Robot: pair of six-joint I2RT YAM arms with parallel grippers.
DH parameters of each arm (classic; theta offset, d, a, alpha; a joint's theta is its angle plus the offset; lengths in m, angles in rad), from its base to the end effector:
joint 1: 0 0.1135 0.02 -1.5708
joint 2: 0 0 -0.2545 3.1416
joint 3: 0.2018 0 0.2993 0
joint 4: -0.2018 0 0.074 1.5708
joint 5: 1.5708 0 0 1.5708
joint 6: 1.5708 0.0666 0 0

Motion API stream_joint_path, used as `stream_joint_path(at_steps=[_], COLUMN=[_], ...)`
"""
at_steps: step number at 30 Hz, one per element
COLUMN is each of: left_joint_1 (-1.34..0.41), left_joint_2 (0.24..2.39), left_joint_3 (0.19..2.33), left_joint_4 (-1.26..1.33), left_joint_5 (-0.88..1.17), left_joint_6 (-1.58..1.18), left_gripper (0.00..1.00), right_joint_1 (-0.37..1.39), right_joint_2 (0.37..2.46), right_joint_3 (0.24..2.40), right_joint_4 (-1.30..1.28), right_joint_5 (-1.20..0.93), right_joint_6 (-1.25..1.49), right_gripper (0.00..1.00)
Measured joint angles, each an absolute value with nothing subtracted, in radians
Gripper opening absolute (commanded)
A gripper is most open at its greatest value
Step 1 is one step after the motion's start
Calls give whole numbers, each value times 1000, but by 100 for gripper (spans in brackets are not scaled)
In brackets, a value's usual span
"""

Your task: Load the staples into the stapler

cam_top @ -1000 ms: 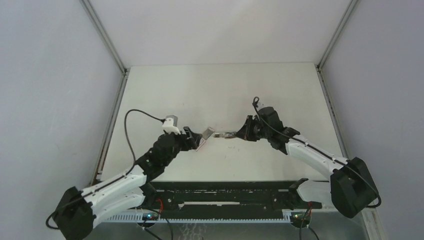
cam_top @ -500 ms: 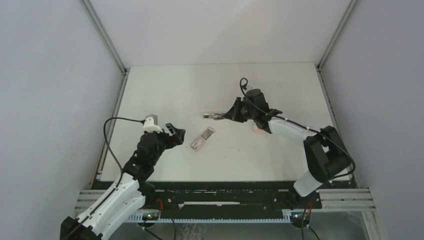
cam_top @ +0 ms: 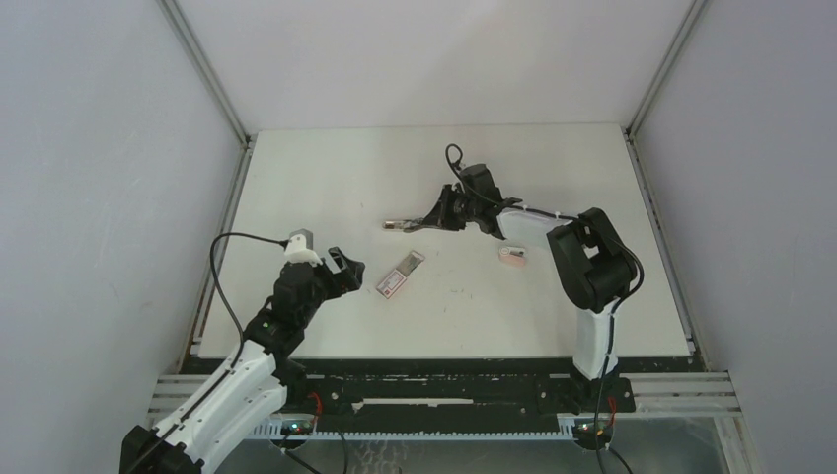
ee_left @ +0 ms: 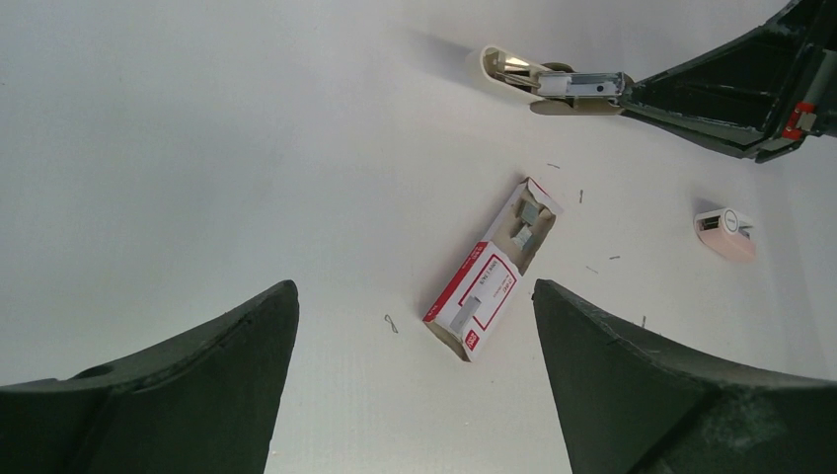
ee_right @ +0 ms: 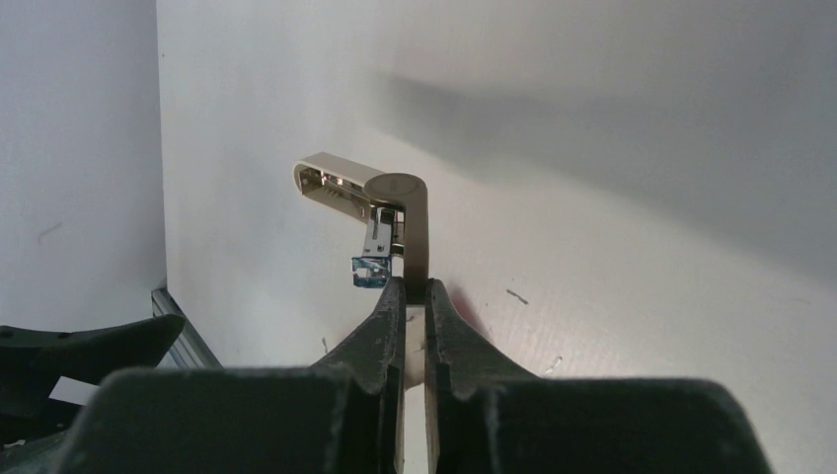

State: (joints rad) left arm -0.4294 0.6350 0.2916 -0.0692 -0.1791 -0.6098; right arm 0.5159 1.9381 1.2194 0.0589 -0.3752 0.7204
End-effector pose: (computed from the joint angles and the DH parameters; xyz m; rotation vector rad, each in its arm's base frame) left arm 0.2225 -0.0888 0.1663 -0.2981 1.9882 -0.4952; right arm 0.4046 0.2575 0.1198 0.0229 2.4060 1.0508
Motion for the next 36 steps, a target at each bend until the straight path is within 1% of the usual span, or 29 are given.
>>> stream_joint_path(at_steps=[6,12,18,24,31,33,36], left_joint_1=[-429,-429,-429,-429,-428,-427,-425], left_joint_2=[641,648,648,648,640,631,617], left_joint_3=[292,292,292,292,292,292,292], left_joint_4=[-70,-70,-70,-71,-80,-87,-101], left_joint_5=[-179,-176,-176,-176,-178,-179,-180], left_joint_6=[-610,-610,-610,-610,-610,-610,-610], left_gripper=[92,92,92,92,93,93,93], right_joint_1=[516,506,492,485,477,477,476], right_joint_2=[2003,2041,2045,2045,2044,2038,2005], right_joint_3=[1256,1256,1256,1256,1256,1255,1238], right_joint_4=[69,62,58,43,30,23,10], right_joint_5=[-421,-433,-439,-426,-402,-383,-343], right_joint_6=[722,722,722,719,710,702,686], right_gripper=[0,6,16,25,47,51,55])
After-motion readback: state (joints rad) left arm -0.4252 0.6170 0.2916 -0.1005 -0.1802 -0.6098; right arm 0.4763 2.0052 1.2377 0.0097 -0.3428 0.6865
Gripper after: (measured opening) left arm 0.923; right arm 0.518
